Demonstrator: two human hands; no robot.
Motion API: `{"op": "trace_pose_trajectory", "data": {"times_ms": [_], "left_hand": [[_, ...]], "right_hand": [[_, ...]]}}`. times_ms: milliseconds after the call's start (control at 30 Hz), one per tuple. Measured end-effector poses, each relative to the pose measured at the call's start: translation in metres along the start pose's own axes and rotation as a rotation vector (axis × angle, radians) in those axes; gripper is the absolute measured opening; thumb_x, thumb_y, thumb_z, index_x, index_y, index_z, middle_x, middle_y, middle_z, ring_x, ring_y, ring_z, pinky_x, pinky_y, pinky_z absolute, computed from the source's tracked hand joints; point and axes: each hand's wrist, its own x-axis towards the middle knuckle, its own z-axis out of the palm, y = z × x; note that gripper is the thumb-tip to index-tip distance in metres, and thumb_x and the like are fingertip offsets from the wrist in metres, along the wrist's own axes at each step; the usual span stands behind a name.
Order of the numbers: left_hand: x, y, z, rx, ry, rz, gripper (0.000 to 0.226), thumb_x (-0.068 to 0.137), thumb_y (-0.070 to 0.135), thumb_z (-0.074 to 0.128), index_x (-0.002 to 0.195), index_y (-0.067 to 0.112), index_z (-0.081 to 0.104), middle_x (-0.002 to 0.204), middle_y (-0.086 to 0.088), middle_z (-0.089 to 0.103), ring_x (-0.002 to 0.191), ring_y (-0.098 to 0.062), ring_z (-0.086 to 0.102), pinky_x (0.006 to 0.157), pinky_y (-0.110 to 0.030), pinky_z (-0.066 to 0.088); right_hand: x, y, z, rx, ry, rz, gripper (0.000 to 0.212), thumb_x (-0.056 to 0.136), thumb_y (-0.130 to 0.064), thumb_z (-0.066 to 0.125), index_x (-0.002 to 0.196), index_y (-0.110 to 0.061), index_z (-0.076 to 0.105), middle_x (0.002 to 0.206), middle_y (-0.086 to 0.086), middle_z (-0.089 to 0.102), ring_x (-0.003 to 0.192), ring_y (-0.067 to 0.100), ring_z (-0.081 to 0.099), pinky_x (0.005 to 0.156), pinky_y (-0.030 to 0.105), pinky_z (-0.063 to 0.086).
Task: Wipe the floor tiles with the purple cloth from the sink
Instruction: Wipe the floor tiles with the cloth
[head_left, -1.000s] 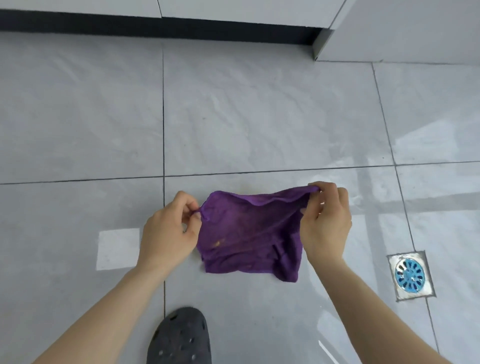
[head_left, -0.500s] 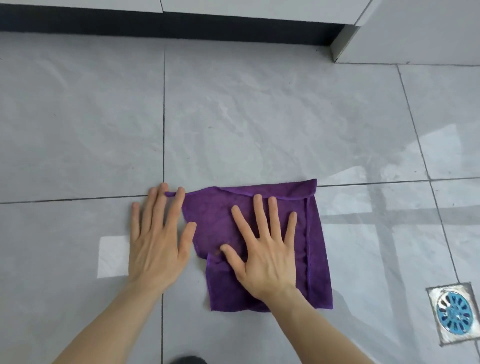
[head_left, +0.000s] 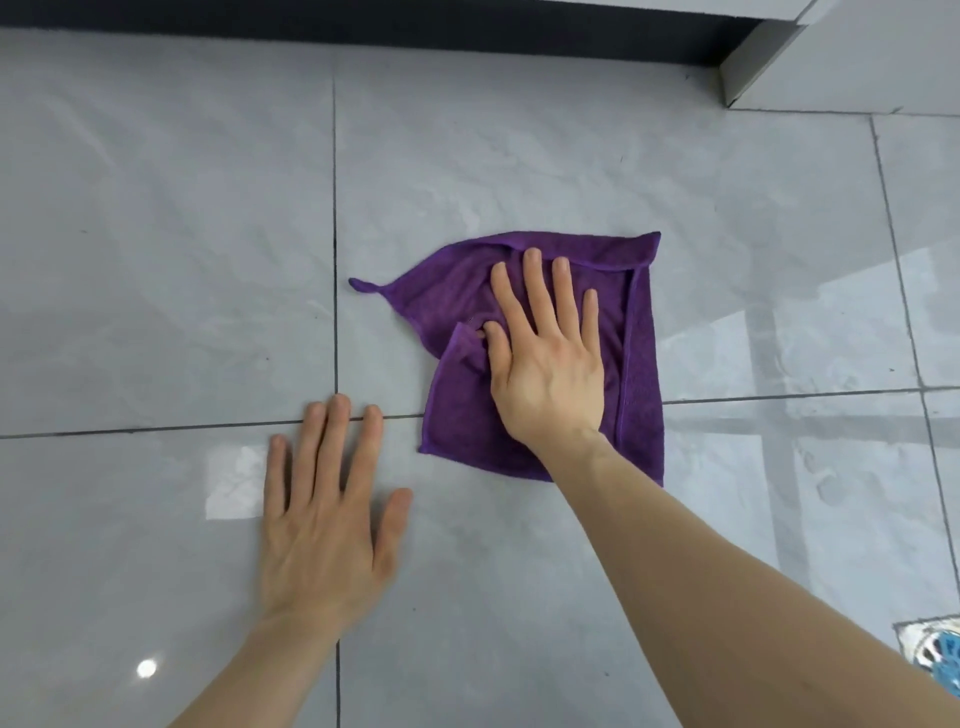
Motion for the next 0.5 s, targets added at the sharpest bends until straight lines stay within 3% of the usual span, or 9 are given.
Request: {"op": "trace_pose_trajectory", "data": {"times_ms": [133, 233, 300, 367, 400, 500], "left_hand": [[0.0, 0.001, -0.002, -0.02, 0.004, 0.0, 0.075, 0.099, 0.053, 0.028, 0.166, 0.021, 0.016, 0.175, -0.008, 0.014, 0.162, -0.025, 0.008, 0.13, -0.053, 0.009], [-0.001, 0.0, -0.003, -0.036, 0.009, -0.008, 0.074, 0.099, 0.052, 0.03, 0.165, 0.022, 0.017, 0.175, -0.006, 0.015, 0.162, -0.023, 0.007, 0.13, -0.054, 0.011], [0.0, 0.0, -0.002, -0.04, -0.002, -0.013, 0.073, 0.1, 0.053, 0.027, 0.166, 0.023, 0.015, 0.175, -0.005, 0.013, 0.163, -0.023, 0.006, 0.13, -0.054, 0.012], [0.0, 0.0, -0.002, -0.045, -0.006, -0.014, 0.073, 0.101, 0.054, 0.026, 0.166, 0.023, 0.015, 0.175, -0.005, 0.013, 0.163, -0.023, 0.006, 0.129, -0.055, 0.013], [-0.001, 0.0, -0.002, -0.047, -0.004, -0.015, 0.073, 0.101, 0.053, 0.027, 0.166, 0.023, 0.015, 0.175, -0.005, 0.013, 0.163, -0.023, 0.007, 0.129, -0.055, 0.014], [-0.001, 0.001, -0.002, -0.049, 0.004, -0.017, 0.073, 0.1, 0.052, 0.03, 0.165, 0.021, 0.018, 0.175, -0.006, 0.015, 0.162, -0.024, 0.009, 0.128, -0.056, 0.017]], "right_hand": [[0.002, -0.001, -0.005, 0.079, 0.03, 0.01, 0.048, 0.11, -0.038, 0.031, 0.156, -0.029, 0.035, 0.169, -0.001, 0.024, 0.157, 0.026, 0.013, 0.127, 0.051, 0.011], [0.007, -0.004, -0.023, 0.315, 0.076, 0.122, 0.037, 0.109, -0.028, 0.04, 0.14, -0.02, 0.058, 0.156, -0.001, 0.049, 0.15, 0.023, 0.035, 0.121, 0.045, 0.026], [0.008, -0.002, -0.044, 0.502, 0.143, 0.263, 0.026, 0.108, -0.027, 0.041, 0.106, -0.023, 0.067, 0.117, -0.001, 0.07, 0.113, 0.022, 0.06, 0.092, 0.04, 0.046], [0.0, 0.003, -0.066, 0.624, 0.146, 0.362, 0.035, 0.108, -0.028, 0.039, 0.074, -0.028, 0.047, 0.076, -0.006, 0.056, 0.07, 0.015, 0.052, 0.061, 0.032, 0.037], [-0.009, 0.006, -0.077, 0.636, 0.086, 0.387, 0.038, 0.108, -0.029, 0.038, 0.07, -0.026, 0.041, 0.068, -0.007, 0.05, 0.062, 0.014, 0.046, 0.056, 0.03, 0.032], [-0.045, 0.014, -0.099, 0.596, -0.258, 0.331, 0.04, 0.106, -0.036, 0.041, 0.072, -0.016, 0.048, 0.061, -0.007, 0.051, 0.057, 0.016, 0.045, 0.054, 0.03, 0.034]]}}
